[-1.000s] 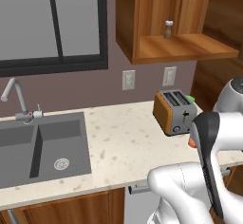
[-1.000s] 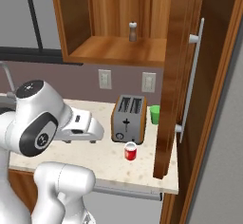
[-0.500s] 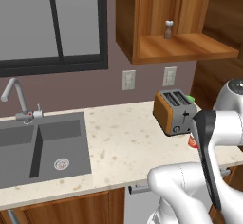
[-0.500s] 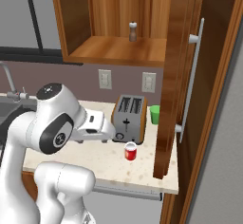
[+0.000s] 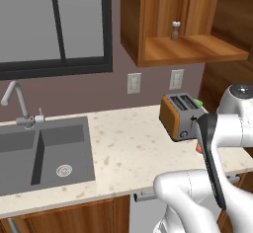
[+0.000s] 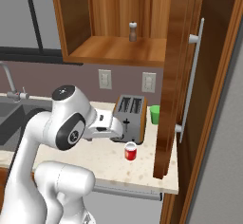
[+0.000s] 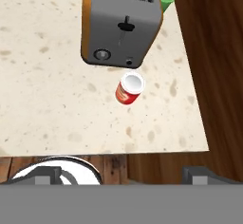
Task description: Pick the yogurt and canned food from the counter and place them in the cabinets closest to them.
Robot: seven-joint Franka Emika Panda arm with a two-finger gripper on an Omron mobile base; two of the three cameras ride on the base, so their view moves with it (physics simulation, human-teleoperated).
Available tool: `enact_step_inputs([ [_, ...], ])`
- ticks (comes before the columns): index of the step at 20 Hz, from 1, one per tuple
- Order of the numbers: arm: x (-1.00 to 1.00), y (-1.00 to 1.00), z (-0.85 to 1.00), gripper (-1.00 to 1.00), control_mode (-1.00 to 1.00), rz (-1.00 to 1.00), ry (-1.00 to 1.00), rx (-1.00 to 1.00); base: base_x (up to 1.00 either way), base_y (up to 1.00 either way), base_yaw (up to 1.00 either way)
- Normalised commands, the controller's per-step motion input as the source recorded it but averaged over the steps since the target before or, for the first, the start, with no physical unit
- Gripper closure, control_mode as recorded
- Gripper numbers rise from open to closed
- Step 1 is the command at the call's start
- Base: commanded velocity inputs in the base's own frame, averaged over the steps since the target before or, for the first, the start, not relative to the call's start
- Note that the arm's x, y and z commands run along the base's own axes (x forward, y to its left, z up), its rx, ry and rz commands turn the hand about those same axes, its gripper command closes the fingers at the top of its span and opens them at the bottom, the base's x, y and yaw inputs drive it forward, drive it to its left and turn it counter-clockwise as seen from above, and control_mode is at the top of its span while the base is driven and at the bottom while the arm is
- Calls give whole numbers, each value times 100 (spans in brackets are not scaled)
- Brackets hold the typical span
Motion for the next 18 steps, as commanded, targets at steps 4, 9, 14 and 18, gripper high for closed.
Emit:
enact_step_inputs([
  [4,33,-13,-20,-100,-100,0,1,-1,0,0,0],
  [9,30,-14,-19,-100,-100,0,1,-1,0,0,0],
  [14,28,-15,-14,-100,-100,0,0,0,0,0,0],
  [18,29,-11,-12,-100,-100,0,0,0,0,0,0],
])
